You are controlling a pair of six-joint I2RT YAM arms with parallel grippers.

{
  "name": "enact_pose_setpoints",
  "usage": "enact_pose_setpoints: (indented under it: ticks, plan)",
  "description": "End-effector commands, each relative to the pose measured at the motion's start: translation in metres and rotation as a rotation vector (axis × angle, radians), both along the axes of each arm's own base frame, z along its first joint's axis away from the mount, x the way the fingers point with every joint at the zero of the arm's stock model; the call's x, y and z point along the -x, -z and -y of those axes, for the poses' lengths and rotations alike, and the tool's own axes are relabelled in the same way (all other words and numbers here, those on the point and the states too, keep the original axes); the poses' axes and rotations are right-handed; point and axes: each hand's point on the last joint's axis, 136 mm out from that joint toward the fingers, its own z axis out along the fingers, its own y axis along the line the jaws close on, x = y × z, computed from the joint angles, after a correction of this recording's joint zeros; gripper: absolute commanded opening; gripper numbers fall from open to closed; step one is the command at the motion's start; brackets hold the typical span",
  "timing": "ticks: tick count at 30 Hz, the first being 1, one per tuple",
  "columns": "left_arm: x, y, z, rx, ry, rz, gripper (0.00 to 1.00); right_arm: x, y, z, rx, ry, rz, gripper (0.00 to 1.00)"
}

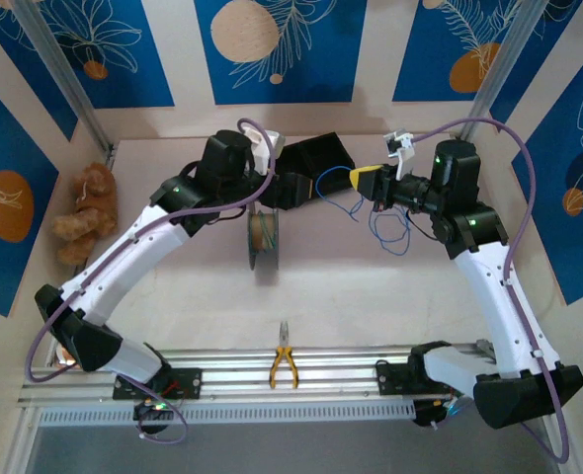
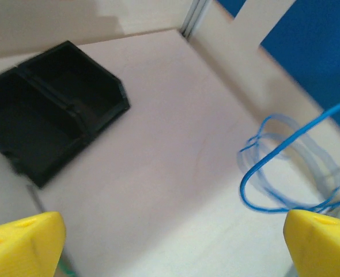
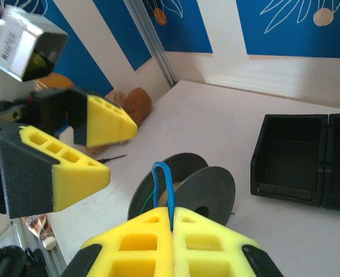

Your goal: Wrap the cables

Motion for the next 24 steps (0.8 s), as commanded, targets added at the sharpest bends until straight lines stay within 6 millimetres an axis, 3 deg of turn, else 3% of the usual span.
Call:
enact_pose_setpoints:
  ticks: [1,7,13,21,24]
  plan:
    - [0.004,-0.032,0.026,0.311,0.030,-0.077,0.95,0.001,-0.012,-0.003,-0.064,0.013,0.016,0.00]
    - [0.006,-0.018,0.051,0.405,0.065,-0.187,0.87,-0.001,-0.009,-0.005,-0.099,0.039,-0.010,0.00]
    - [0.001,0.002,0.053,0.396,0.032,-0.230,0.74,-0.001,-0.012,-0.004,-0.136,0.064,-0.016,0.00]
    - [0.003,0.027,0.065,0.383,0.033,-0.289,0.69,-0.001,-0.019,-0.003,-0.187,0.083,-0.024,0.00]
    - [0.000,0.034,0.060,0.350,0.006,-0.293,0.61,0.003,-0.021,-0.003,-0.196,0.073,-0.025,0.00]
